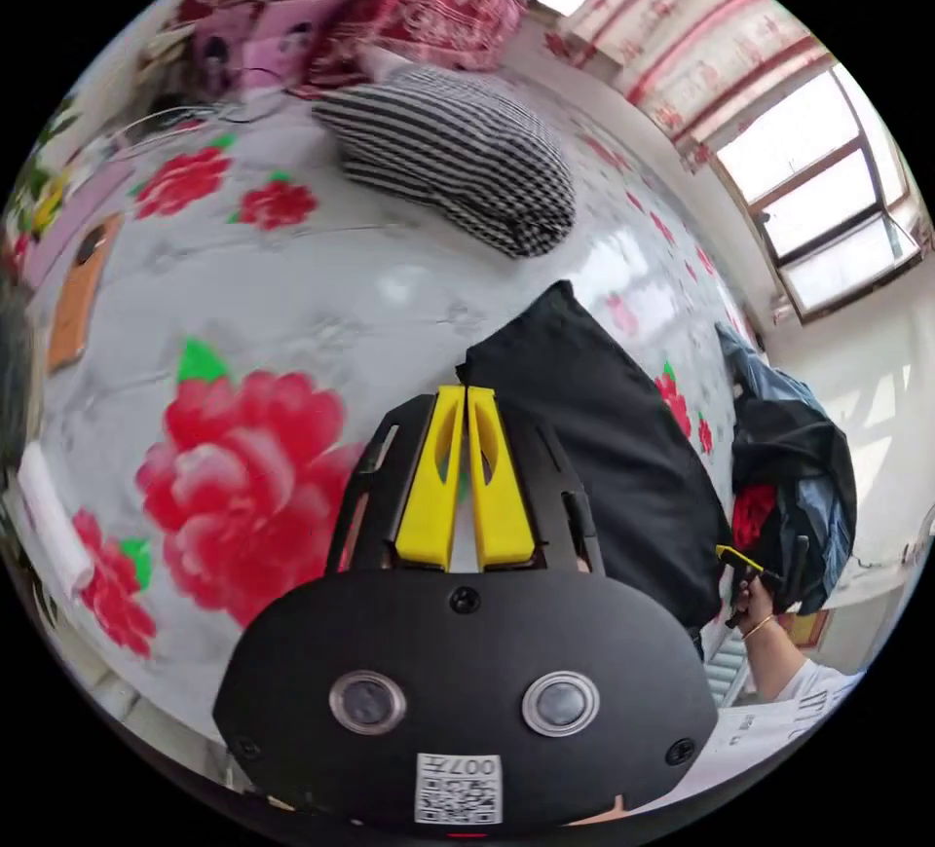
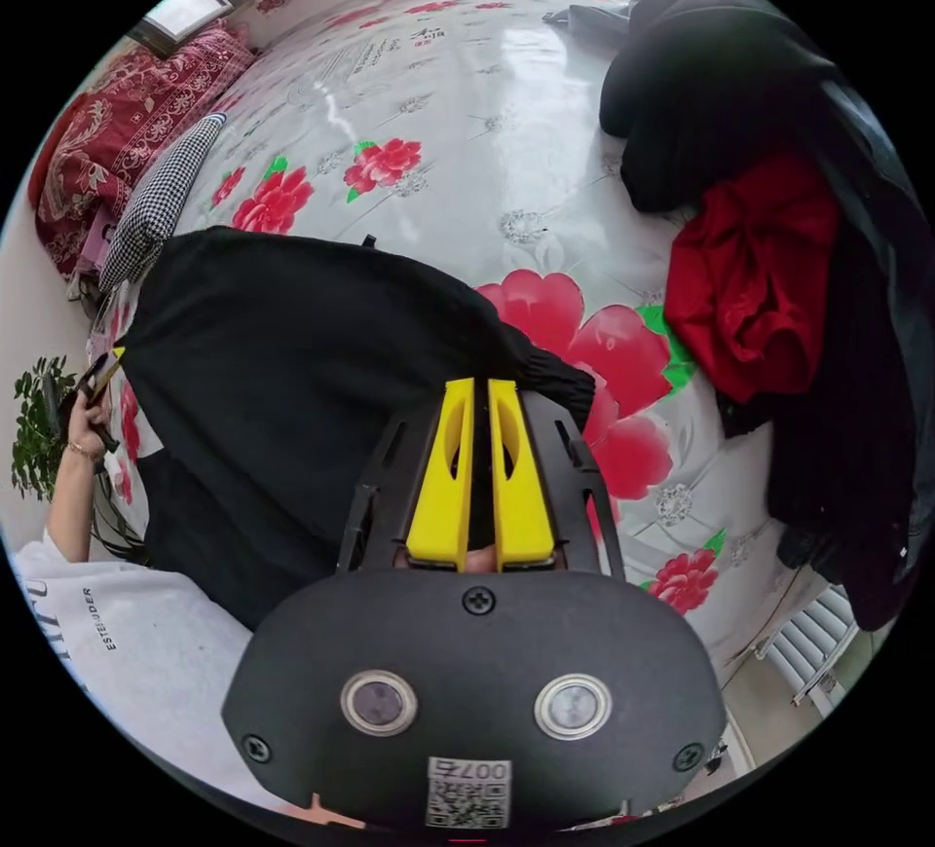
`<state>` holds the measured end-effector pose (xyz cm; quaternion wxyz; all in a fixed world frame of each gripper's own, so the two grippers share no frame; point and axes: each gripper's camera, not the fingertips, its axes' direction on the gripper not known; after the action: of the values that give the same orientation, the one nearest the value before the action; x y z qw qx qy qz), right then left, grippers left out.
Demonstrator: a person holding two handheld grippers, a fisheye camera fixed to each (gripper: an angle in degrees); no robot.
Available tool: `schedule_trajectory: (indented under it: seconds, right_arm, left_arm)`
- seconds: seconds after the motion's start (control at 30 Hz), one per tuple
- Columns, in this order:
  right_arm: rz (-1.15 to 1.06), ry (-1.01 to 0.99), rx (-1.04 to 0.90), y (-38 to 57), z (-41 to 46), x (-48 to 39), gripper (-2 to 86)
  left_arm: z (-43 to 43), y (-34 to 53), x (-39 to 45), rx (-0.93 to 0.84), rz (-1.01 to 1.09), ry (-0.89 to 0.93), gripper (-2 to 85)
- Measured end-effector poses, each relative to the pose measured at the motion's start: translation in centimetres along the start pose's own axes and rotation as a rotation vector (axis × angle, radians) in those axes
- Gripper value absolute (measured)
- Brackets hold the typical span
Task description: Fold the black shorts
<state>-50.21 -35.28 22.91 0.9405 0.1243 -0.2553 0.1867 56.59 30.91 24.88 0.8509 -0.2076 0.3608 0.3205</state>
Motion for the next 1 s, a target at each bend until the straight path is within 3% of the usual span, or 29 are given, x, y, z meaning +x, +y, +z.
schedule_trajectory:
  seconds: [0.3, 0.43, 0.67, 0.83, 0.9, 1.0]
  right_arm:
    - [-0.092, -0.047, 0.074, 0.3, -7.0, -1.8, 5.8]
    - [-0.111, -0.149, 0.133, 7.6, -13.2, 1.7, 8.3]
    - [0.101, -0.212, 0.013, 25.2, -15.2, 11.0, 11.1]
    - [0.048, -0.283, -0.067, 28.6, -14.8, 11.3, 10.9]
    - [-0.006, -0.283, -0.105, 28.0, -14.4, 10.6, 10.2]
    - [-0.033, -0.248, -0.129, 26.9, -14.4, 10.8, 8.5]
  left_arm:
    - [-5.5, 6.7, -5.1, -0.012, -0.017, 0.054, 5.6]
    - [-9.0, 10.6, -5.9, -0.061, 0.02, 0.014, 6.9]
    - [-14.4, 23.1, -9.7, -0.217, -0.049, -0.051, 8.8]
    - [-12.7, 26.3, -9.1, -0.352, -0.011, -0.047, 11.4]
    - [-11.4, 26.5, -7.4, -0.398, 0.11, -0.226, 9.4]
    - [-11.7, 26.2, -6.5, -0.435, 0.235, -0.297, 4.9]
